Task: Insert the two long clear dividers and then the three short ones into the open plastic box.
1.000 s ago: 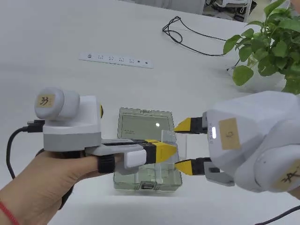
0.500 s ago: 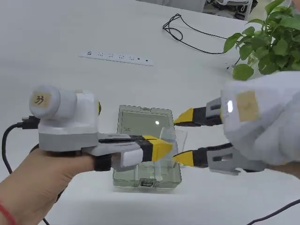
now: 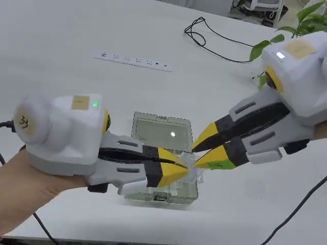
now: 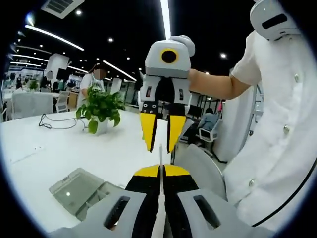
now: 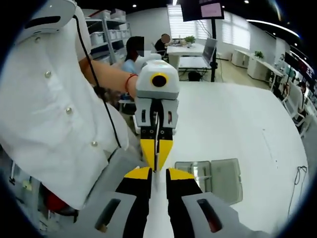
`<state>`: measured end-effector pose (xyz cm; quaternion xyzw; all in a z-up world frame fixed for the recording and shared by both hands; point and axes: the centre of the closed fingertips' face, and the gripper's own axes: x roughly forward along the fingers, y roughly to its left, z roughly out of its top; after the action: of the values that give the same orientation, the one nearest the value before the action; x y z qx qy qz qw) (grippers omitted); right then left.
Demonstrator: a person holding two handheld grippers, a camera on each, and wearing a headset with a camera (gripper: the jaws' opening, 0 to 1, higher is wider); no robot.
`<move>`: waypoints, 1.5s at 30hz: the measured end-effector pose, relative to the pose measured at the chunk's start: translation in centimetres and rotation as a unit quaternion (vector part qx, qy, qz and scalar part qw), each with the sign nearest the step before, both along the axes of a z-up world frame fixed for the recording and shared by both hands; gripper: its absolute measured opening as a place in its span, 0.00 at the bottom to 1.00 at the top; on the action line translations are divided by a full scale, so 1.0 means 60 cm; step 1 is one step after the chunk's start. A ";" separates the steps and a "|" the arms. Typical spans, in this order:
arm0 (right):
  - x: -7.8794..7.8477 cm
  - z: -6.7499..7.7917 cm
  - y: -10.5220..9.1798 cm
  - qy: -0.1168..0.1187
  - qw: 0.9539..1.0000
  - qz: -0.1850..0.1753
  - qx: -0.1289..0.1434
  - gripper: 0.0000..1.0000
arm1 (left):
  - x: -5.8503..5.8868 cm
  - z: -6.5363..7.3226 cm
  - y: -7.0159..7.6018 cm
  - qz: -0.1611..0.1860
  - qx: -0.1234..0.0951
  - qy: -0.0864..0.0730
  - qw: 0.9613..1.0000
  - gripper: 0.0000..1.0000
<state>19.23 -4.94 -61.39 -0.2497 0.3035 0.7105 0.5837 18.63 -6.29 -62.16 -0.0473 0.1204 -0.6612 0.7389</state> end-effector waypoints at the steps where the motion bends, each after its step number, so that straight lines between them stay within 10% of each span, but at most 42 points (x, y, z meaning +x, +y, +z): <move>1: -0.002 0.000 0.002 0.002 1.000 0.004 -0.001 0.11 | 0.000 0.000 0.000 0.000 0.000 -0.002 1.000 0.00; 31: -0.013 -0.017 0.012 0.010 1.000 0.024 -0.010 0.02 | 0.000 -0.015 0.012 0.008 0.007 -0.009 1.000 0.00; 45: 0.029 -0.020 0.003 -0.015 1.000 -0.008 -0.017 0.02 | 0.016 -0.052 0.051 0.050 0.040 0.012 0.998 0.20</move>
<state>20.98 -4.74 -62.58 -0.2676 0.3095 0.6964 0.5896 19.59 -3.26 -65.25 -0.0315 0.1534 -0.6171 0.7712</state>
